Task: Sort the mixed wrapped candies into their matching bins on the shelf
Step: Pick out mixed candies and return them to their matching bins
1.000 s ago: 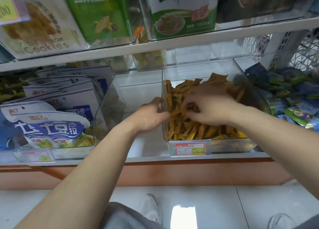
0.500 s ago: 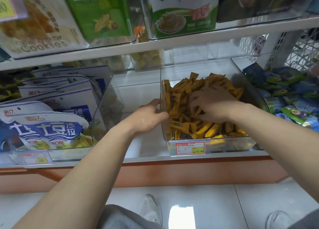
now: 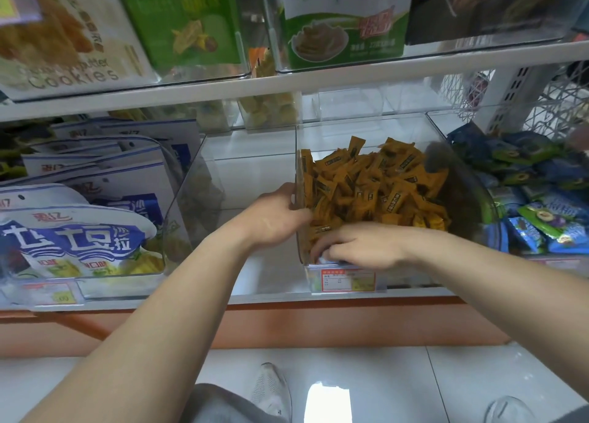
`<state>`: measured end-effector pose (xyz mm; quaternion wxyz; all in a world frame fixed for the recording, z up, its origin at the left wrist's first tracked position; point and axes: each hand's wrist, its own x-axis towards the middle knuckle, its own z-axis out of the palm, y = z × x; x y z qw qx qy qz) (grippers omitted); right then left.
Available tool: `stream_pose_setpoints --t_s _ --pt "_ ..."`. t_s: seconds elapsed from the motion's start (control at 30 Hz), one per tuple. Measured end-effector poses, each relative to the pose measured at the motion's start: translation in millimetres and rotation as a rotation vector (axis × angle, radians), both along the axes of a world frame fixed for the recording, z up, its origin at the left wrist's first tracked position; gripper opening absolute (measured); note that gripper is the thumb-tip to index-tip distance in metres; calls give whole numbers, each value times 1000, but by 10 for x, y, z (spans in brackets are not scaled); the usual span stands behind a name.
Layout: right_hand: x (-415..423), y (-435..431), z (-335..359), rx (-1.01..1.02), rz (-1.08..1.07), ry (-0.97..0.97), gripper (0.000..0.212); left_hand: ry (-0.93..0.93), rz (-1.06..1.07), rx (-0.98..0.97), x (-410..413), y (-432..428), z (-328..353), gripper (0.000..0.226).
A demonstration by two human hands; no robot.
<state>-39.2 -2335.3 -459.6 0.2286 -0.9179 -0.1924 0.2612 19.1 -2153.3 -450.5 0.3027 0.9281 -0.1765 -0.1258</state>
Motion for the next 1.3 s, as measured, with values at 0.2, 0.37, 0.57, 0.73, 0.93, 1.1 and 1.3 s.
stream_pose_setpoints --t_s 0.2,0.37,0.57,0.73,0.93,1.1,1.3 --pt "137 -45 -112 -180 -92 40 36 58 -14 -32 -22 54 9 56" --pt "164 11 -65 -138 -101 113 44 84 -18 -57 -40 48 30 70" --pt "140 112 -66 -66 -45 142 29 96 -16 -44 -35 44 26 59" --pt "149 71 -12 16 -54 266 22 122 -16 -46 -35 41 25 54" --pt "190 -218 119 288 -210 200 37 81 -22 -49 -45 51 63 46" --pt "184 -414 159 452 -387 -9 20 -74 23 -74 -37 19 120 60" --pt "140 -501 188 665 -646 -138 21 -531 15 -26 -212 -271 278 69"
